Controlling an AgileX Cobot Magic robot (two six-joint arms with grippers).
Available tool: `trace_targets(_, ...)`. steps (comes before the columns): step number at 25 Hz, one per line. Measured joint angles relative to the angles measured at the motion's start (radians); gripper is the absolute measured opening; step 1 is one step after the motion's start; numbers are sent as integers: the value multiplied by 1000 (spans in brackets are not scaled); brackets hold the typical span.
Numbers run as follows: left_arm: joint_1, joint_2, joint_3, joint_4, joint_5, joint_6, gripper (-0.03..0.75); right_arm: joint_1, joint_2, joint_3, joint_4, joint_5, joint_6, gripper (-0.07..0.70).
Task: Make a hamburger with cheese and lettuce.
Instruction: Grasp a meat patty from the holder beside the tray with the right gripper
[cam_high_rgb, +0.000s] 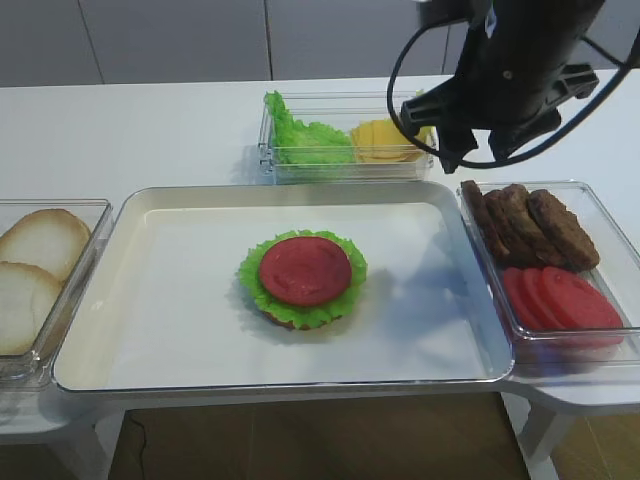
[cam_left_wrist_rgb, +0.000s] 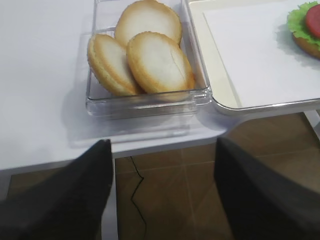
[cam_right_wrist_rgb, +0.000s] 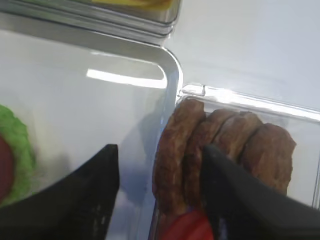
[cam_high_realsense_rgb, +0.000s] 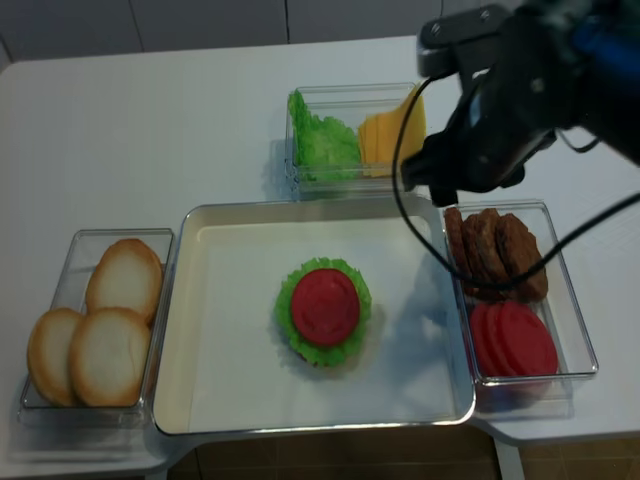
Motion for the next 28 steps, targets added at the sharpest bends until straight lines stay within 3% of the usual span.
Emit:
trace_targets(15, 0, 0, 0, 0, 0, 0, 471, 3, 101, -6, -36, 53, 9, 403)
trace_targets(28, 0, 0, 0, 0, 0, 0, 471, 3, 134, -10, -32, 69, -5, 209)
